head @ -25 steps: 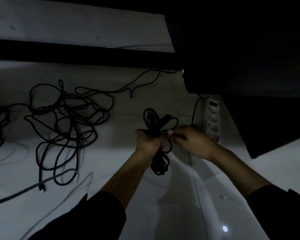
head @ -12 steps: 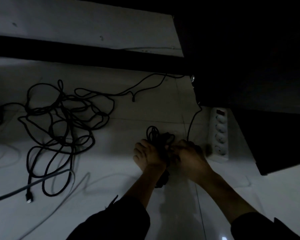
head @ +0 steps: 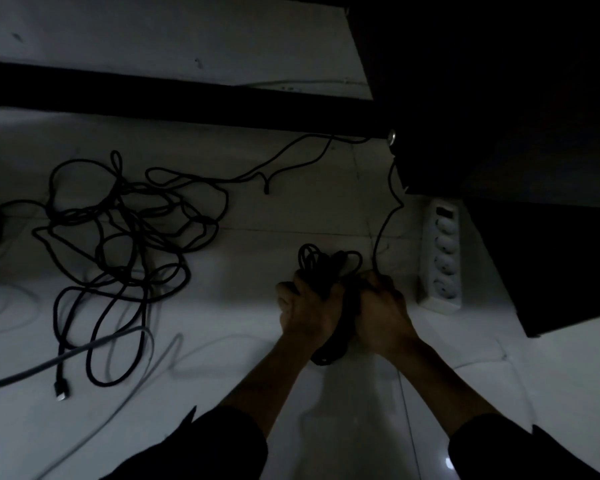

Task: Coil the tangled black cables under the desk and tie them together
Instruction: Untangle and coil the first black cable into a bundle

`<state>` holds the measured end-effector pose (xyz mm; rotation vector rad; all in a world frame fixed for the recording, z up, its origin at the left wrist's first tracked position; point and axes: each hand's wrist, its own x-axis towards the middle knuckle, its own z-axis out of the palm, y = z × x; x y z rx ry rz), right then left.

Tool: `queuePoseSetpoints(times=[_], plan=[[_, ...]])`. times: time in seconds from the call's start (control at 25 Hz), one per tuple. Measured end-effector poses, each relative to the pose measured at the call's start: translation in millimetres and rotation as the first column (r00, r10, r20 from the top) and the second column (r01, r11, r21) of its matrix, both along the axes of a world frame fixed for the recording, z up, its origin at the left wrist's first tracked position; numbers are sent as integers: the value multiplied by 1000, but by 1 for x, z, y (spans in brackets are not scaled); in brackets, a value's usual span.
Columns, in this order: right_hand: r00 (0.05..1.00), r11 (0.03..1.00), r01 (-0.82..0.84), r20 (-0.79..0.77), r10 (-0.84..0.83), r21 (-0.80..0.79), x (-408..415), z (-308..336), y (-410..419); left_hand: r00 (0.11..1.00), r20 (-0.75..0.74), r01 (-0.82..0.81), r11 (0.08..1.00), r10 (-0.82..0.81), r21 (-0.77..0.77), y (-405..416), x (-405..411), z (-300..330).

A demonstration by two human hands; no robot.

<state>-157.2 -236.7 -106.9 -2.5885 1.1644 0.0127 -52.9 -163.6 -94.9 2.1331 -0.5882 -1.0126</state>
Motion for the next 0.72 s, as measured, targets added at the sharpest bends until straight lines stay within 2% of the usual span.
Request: queuePoseSetpoints(times=[0.08, 0.12, 0.24, 0.4, 0.48, 0.64, 0.72], plan=[[1000, 999, -8, 9, 9, -40, -1, -1, 1, 997, -77, -26, 995, 19, -94, 7, 4, -3], [1000, 999, -11, 24, 11, -35, -1, 2, 2, 998, -69, -21, 994, 13, -105, 9, 6, -5], [999, 1000, -27, 27, 27, 3, -4, 9, 0, 996, 49, 70, 997, -68, -42, 6, 11, -7], [994, 996, -46, 107, 37, 82, -12, 0, -10, 986, 147, 81, 997, -81, 5, 0, 5, -6], [994, 996, -57, 96, 50, 72, -13, -8, -14, 971, 214, 100, 995, -103, 27, -6, 4, -7], [987, 997, -56, 155, 47, 58, -11, -4, -18, 985, 171, 24, 1000, -27, 20, -17, 11, -4], [985, 997, -44, 171, 32, 67, -12, 1, -19, 985, 165, 47, 999, -46, -1, -18, 13, -9]])
